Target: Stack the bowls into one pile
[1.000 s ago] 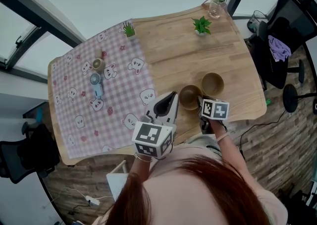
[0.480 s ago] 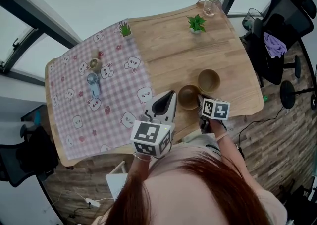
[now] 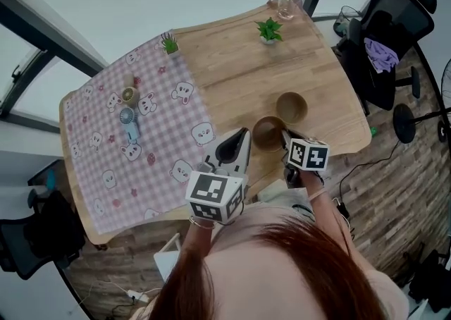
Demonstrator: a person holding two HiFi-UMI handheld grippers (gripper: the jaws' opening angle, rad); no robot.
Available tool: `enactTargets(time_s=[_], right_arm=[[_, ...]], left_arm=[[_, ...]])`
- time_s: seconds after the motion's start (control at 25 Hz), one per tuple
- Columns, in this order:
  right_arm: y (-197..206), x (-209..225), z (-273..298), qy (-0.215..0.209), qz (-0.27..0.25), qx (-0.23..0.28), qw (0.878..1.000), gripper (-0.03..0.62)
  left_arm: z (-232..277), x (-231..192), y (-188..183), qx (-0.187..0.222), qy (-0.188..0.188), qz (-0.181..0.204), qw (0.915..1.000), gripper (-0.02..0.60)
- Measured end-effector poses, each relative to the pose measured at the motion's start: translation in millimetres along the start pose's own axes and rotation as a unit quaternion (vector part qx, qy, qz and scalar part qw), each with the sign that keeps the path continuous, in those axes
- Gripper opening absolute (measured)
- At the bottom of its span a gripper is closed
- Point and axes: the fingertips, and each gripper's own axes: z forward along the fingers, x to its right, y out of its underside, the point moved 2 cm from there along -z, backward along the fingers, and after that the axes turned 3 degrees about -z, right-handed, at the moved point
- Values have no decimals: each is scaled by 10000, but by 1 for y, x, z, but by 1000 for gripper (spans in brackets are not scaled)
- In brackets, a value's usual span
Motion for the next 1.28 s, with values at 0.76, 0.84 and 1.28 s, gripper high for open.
enactTargets(time_s=[0.76, 0.84, 1.28], right_arm=[[-22, 5, -30, 98, -29, 561, 9984, 12], [-26, 8, -31, 57, -84, 545, 9985, 12], [-48, 27, -33, -237, -240, 578, 9978, 12]], left_arm=[[-6, -9, 3, 5, 12, -3, 10000, 11], [-3, -6, 3, 8, -44, -23, 10000, 11], [15, 9, 1, 64, -334, -69, 9994, 11]])
